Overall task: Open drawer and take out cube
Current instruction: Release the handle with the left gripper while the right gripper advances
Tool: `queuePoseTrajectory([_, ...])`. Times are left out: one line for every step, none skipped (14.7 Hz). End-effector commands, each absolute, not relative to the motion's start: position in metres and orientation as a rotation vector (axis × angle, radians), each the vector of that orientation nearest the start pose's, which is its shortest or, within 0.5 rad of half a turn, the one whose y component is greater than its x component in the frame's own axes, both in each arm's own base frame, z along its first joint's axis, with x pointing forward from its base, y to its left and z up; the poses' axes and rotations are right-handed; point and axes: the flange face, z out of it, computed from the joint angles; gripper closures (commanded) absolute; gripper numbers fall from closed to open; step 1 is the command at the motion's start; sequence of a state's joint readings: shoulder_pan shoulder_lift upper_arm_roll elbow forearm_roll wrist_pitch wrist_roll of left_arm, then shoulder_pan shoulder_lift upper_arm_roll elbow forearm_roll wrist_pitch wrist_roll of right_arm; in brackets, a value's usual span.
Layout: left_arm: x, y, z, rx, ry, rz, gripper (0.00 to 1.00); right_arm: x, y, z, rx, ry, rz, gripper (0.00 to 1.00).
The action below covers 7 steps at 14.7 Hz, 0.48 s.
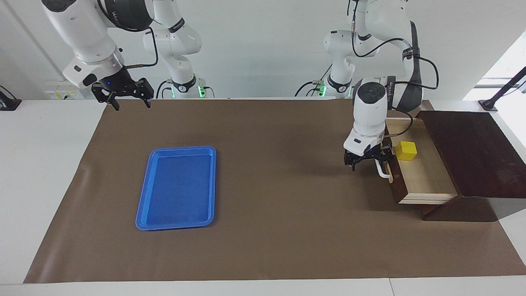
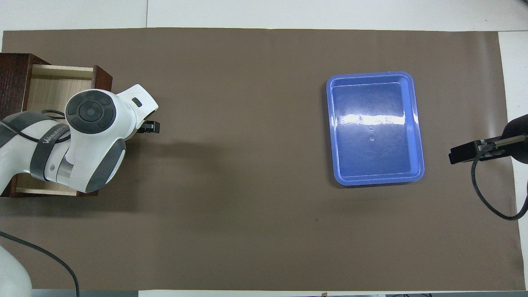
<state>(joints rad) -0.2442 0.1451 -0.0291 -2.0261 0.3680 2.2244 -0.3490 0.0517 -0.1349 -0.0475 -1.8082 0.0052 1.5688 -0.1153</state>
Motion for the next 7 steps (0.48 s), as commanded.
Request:
queuePoseTrajectory([0.570,-0.161,0.412,-2.874,0.145,-0.167,0.00,0.485,0.008,0.567,-3.043,-0.362,0.113,0.00])
queuePoseTrajectory([0.579,-0.158,0.433,-2.866,0.107,-0.135,0.00,0.484,0.016,0.563,-3.028,-0.483,0.078,0.00])
queuePoseTrajectory([0.588,-0.157,0.453,-2.879,0.055,-0.100,0.00,0.484,0.020,0.559,-3.022,-0.544,0.039,0.00])
queuePoseTrajectory([0.593,-0.158,0.470,-2.896,0.016,-0.088,0.00,0.483,0.021,0.558,-3.017,-0.572,0.027,0.00])
queuePoseTrajectory([0.595,-0.156,0.485,-2.928,-0.031,-0.075,0.00,0.481,0.024,0.553,-2.994,-0.605,0.035,0.00])
queuePoseTrajectory([0.594,-0.146,0.499,-2.959,-0.091,-0.047,0.00,0.477,0.032,0.551,-2.941,-0.643,0.012,0.00])
queuePoseTrajectory([0.591,-0.130,0.519,-2.971,-0.144,-0.044,0.00,0.474,0.038,0.545,-2.892,-0.687,-0.030,0.00])
